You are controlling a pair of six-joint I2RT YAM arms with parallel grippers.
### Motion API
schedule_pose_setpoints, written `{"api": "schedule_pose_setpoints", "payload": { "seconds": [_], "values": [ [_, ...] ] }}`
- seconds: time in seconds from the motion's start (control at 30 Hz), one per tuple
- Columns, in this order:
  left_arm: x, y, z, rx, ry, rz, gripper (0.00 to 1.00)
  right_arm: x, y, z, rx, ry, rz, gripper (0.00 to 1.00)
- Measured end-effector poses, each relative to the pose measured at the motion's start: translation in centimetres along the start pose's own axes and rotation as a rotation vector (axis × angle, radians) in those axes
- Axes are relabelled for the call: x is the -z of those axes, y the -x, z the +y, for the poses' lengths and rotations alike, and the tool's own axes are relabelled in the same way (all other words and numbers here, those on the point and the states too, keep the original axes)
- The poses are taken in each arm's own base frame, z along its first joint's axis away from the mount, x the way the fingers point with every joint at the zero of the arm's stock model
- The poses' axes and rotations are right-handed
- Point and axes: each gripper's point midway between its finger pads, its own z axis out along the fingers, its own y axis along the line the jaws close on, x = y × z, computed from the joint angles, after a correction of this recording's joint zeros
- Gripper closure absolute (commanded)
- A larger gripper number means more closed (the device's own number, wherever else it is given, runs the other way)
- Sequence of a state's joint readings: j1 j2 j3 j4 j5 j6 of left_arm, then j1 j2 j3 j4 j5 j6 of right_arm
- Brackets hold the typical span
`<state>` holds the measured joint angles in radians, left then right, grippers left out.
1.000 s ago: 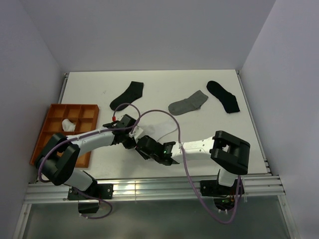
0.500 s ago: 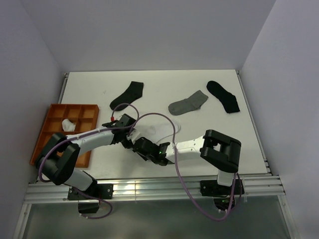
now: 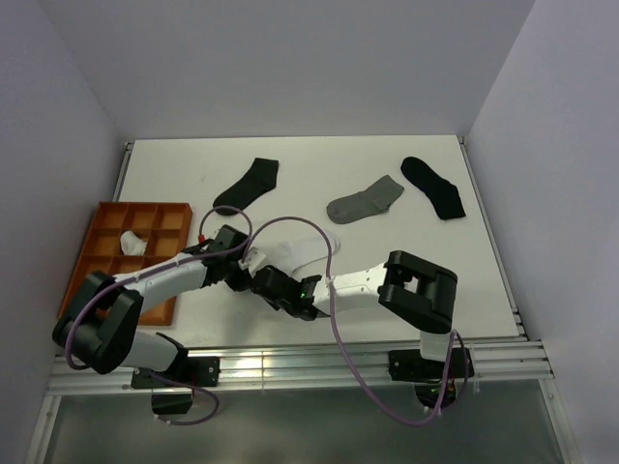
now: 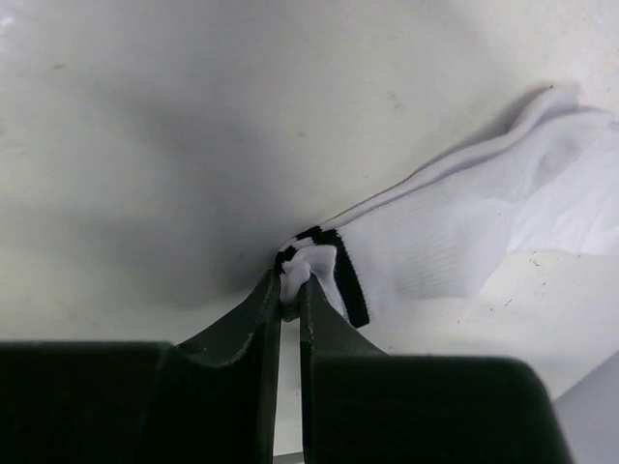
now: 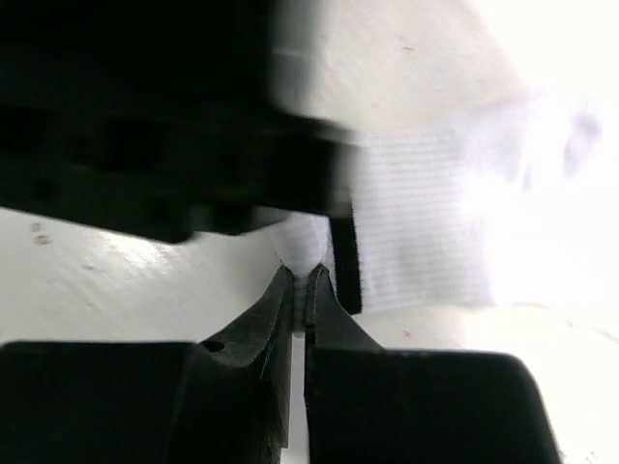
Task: Roll the socks
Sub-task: Roll the sock at the center of the board.
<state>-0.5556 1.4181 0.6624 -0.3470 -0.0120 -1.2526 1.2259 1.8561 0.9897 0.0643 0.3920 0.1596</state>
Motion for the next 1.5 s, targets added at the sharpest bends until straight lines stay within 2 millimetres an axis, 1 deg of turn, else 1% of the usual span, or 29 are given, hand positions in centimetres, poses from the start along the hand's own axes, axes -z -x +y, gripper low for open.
{"api": "schedule_pose_setpoints", "payload": {
  "seconds": [0.1,0.13,0.2,0.3,0.33,0.4,0.43,0.47,0.57,0.63,0.7,0.77,0.9,1.0,1.2,1.27,1.43,1.5],
  "values": [
    [0.5,0.2,1.1,0.057,-0.020,-0.011,0.89,-0.2,0.3,0.5,-0.032,0.072,0.006,1.00],
    [0.7,0.2,1.4,0.076,-0.029,-0.017,0.83,-0.2,0.4,0.6,-0.051,0.105,0.010,1.00],
    [1.1,0.3,1.9,0.105,-0.052,-0.029,0.77,-0.3,0.6,0.8,-0.094,0.180,0.024,1.00],
    [1.7,0.4,2.2,0.128,-0.083,-0.044,0.62,-0.4,0.7,0.8,-0.162,0.290,0.056,1.00],
    [1.8,0.5,2.3,0.135,-0.088,-0.051,0.53,-0.3,0.8,0.8,-0.189,0.335,0.070,1.00],
    [2.1,0.7,2.1,0.140,-0.099,-0.065,0.42,-0.4,0.7,0.6,-0.238,0.399,0.094,1.00],
    [2.4,1.0,1.9,0.143,-0.114,-0.078,0.34,-0.4,0.8,0.6,-0.264,0.435,0.108,1.00],
    [2.7,1.2,1.6,0.143,-0.128,-0.089,0.33,-0.4,0.7,0.6,-0.292,0.472,0.123,1.00],
    [3.6,1.9,0.8,0.147,-0.173,-0.121,0.33,-0.4,0.8,0.5,-0.382,0.575,0.165,1.00],
    [4.1,2.1,0.3,0.147,-0.209,-0.136,0.35,-0.4,0.7,0.4,-0.450,0.638,0.187,1.00],
    [4.2,2.1,0.3,0.146,-0.226,-0.141,0.38,-0.3,0.6,0.3,-0.540,0.702,0.214,1.00],
    [3.9,1.9,0.7,0.145,-0.224,-0.139,0.42,-0.1,0.4,0.2,-0.625,0.763,0.242,1.00],
    [3.1,1.3,2.1,0.143,-0.199,-0.128,0.45,0.4,-0.1,0.2,-0.755,0.839,0.295,1.00],
    [2.7,0.9,2.6,0.139,-0.191,-0.116,0.47,0.8,-0.5,0.5,-0.811,0.874,0.325,1.00],
    [2.2,0.3,1.9,0.118,-0.212,-0.093,0.50,1.0,-0.8,0.8,-0.888,0.910,0.360,1.00],
    [2.1,0.1,1.7,0.110,-0.217,-0.089,0.54,1.0,-0.8,0.8,-0.904,0.914,0.361,1.00],
    [1.7,-0.5,1.7,0.092,-0.214,-0.076,0.61,1.0,-0.8,0.6,-0.936,0.913,0.365,1.00],
    [1.5,-0.7,1.6,0.085,-0.214,-0.070,0.62,1.0,-0.9,0.5,-0.945,0.912,0.367,1.00]
  ]
}}
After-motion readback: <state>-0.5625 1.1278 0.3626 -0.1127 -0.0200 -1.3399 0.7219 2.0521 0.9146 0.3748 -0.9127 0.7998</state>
